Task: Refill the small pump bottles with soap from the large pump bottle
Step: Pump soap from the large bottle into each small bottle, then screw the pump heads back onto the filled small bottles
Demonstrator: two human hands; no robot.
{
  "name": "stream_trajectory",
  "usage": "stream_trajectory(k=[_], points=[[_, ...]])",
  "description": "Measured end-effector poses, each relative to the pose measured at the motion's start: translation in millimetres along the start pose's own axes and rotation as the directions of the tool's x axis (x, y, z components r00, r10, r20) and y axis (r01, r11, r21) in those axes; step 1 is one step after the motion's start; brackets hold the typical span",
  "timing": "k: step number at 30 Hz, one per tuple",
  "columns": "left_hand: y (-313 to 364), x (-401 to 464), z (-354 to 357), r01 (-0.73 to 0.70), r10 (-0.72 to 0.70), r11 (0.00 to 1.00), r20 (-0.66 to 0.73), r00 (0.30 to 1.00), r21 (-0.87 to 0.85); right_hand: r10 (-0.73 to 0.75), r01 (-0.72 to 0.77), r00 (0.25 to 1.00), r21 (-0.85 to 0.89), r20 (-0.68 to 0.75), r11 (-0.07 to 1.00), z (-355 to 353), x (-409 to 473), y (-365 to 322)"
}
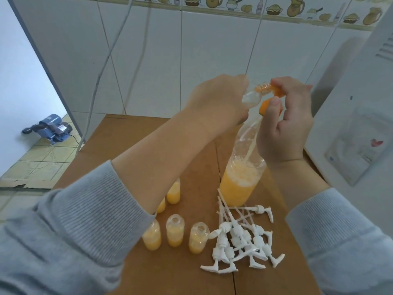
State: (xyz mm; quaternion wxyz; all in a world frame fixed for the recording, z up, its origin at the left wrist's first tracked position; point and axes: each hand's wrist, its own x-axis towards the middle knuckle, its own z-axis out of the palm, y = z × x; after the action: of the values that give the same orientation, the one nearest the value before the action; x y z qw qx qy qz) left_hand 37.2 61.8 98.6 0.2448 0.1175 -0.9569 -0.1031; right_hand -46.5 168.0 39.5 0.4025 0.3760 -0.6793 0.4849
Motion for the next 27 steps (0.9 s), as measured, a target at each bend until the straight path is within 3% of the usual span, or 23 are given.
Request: stream_trajectory(k=[6, 9, 11, 14, 19, 23, 27], points=[[-3.9, -4.3, -1.9, -0.008, 0.008, 1.0, 0.039, 0.999, 0.02, 0.075, -0.078, 0.993, 0.025, 0.09, 0.997, -9.8, 3.9, -9.3], [-8.4, -11.3, -6.7, 0.022, -0.017, 0.995, 0.05, 0.999, -0.1, 0.146, -0.157, 0.964, 0.033, 0.22, 0.987, -25.7, 18.4, -17.4], [-16.8, -22.3, -3.4, 0.095, -0.081, 0.961, 0.064, 0.995, -0.261, 0.169, -0.185, 0.956, 0.043, 0.238, 0.982, -39.8, 19.2, -21.8], [-34.6, -48.8, 10.8, 0.274, -0.225, 0.817, 0.156, 0.962, -0.508, 0.149, -0.163, 0.979, 0.092, 0.138, 0.982, -64.1, -4.1, -28.4], [-54.6, -95.1, 48.1, 0.4, -0.278, 0.772, 0.304, 0.911, -0.494, 0.238, -0.24, 0.957, -0.01, 0.168, 0.971, -94.9, -84.9, -25.5], [-55.3, -115.3, 70.1, 0.425, -0.27, 0.818, 0.394, 0.879, -0.388, 0.381, -0.367, 0.849, -0.109, 0.367, 0.924, -99.0, -138.7, -22.4], [-49.7, -119.9, 79.8, 0.395, -0.291, 0.903, 0.431, 0.854, -0.171, 0.58, -0.455, 0.552, -0.366, 0.599, 0.811, -88.7, -173.3, -14.0]])
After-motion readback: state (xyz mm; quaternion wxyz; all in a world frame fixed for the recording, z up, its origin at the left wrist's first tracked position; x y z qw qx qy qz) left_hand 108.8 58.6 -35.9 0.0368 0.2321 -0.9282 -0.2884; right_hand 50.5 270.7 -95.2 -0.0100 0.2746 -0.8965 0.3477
